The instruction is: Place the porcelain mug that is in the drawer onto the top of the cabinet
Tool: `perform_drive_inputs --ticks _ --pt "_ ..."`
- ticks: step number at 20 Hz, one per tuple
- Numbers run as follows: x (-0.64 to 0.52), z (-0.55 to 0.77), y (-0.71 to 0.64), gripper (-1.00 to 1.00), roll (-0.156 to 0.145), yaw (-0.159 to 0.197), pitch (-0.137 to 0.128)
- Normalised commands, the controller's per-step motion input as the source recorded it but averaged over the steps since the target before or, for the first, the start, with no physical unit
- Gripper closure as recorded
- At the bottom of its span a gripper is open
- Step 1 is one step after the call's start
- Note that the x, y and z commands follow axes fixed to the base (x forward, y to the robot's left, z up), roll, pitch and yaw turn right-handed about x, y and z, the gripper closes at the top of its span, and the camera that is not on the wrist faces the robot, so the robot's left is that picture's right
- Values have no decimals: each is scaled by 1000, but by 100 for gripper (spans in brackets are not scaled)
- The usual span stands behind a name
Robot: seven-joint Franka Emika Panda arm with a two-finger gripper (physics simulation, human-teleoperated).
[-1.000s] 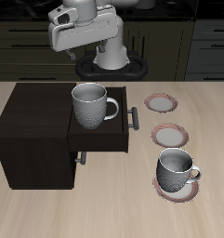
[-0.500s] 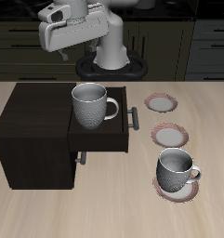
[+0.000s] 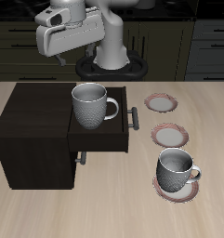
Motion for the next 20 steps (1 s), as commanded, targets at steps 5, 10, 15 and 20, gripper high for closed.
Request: perform_drive_inputs --ticks 5,10,15,20 --pt "186 62 -34 -100 -19 60 -17" --pt "152 42 39 -100 -15 47 -23" --pt "127 -59 174 -100 20 56 3" --pt "176 54 134 -100 1 57 -8"
